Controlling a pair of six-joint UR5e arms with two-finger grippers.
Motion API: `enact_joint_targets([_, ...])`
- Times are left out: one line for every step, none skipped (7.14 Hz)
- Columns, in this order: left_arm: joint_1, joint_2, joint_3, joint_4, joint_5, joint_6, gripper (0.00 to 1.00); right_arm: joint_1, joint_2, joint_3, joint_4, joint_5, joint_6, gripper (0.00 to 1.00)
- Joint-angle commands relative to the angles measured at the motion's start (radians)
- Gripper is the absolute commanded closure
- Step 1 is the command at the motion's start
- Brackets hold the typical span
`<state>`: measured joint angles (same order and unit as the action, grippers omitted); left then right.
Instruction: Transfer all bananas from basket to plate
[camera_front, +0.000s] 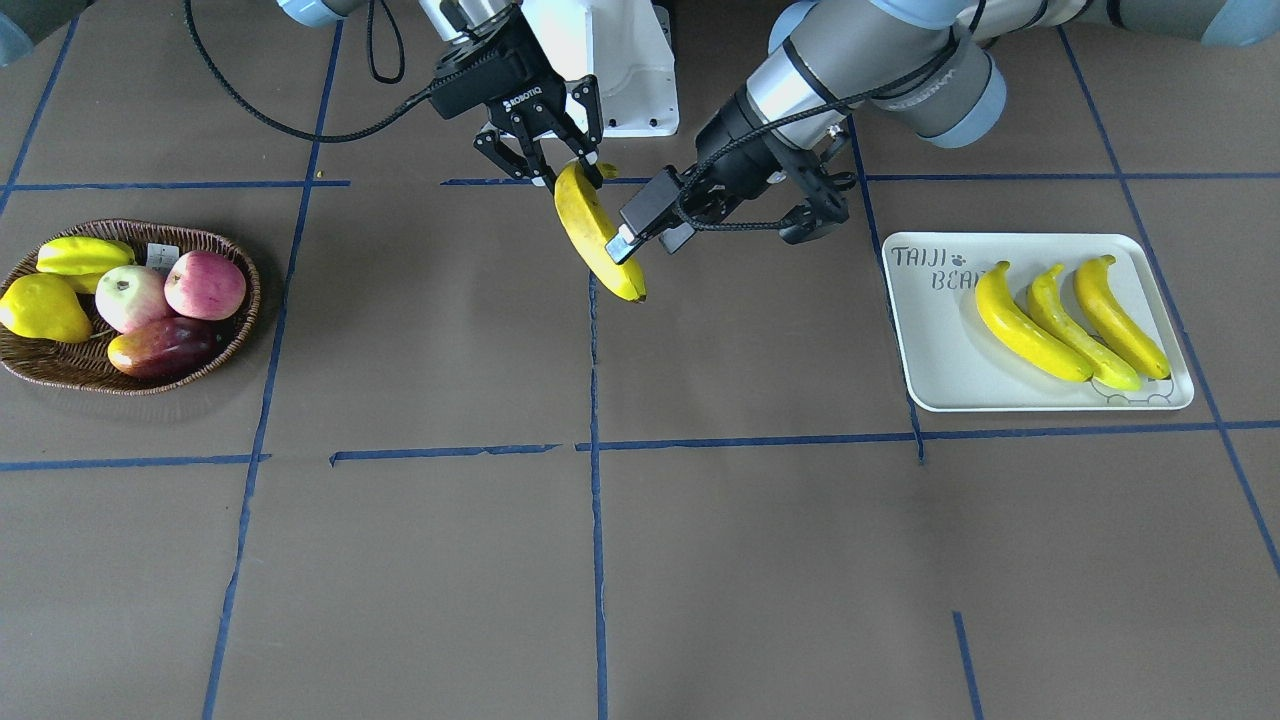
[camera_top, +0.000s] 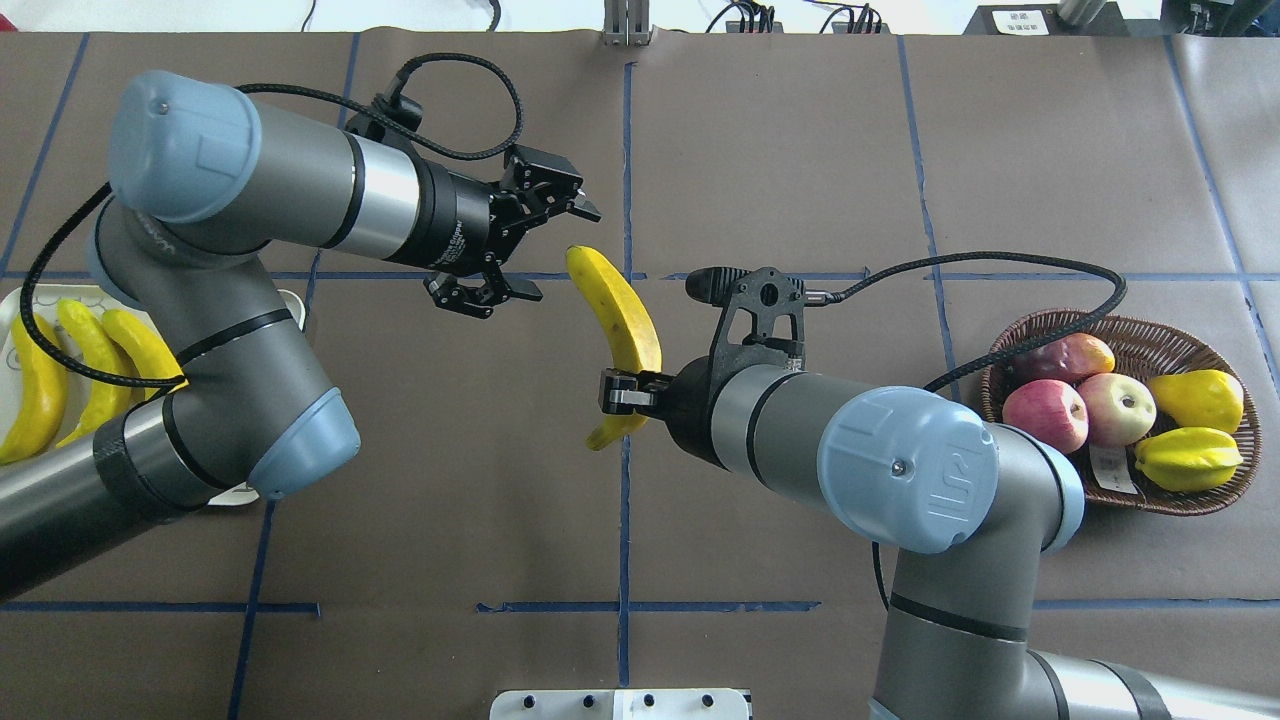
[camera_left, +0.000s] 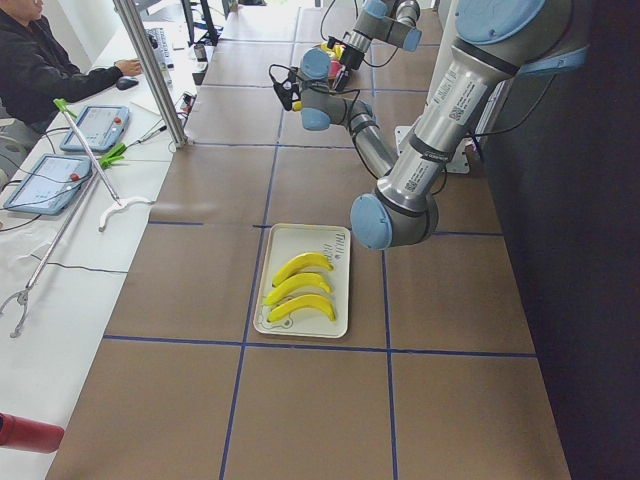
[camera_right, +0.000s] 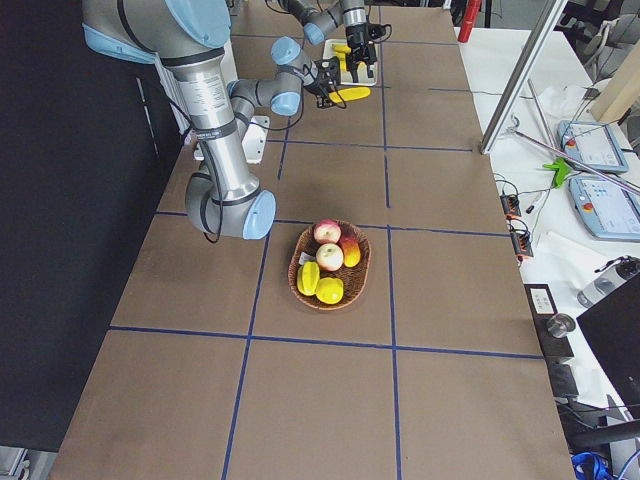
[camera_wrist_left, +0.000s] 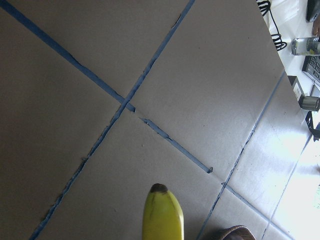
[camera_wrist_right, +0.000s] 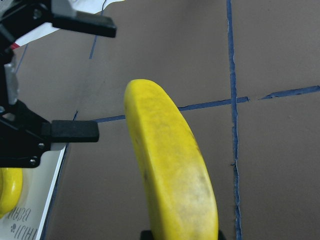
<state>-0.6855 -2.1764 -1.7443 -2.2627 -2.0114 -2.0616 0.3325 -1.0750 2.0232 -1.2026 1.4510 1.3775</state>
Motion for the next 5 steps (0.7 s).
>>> enact_joint_targets([0.049,-0.019,0.026,-0.001,0.038,-0.012,0.03,-0.003,0.007,0.000,0.000,-0.001,0.000,0.99])
enact_joint_targets([0.067,-0.019,0.026,-0.001,0.055,-0.012,0.04,-0.003,0.007,0.000,0.001,-0.001,0.000,0.99])
enact_joint_targets([0.073,-0.019,0.025,-0.001,0.056,-0.012,0.07,-0.003,0.007,0.000,0.002,-0.001,0.000,0.99])
enact_joint_targets([0.073,-0.022,0.023,-0.001,0.054,-0.014,0.72,-0.003,0.007,0.000,0.002,-0.001,0.000,0.99])
enact_joint_targets([0.073,-0.020,0.025,-0.001,0.054,-0.009,1.00,-0.004,0.007,0.000,0.000,0.000,-0.002,0.97])
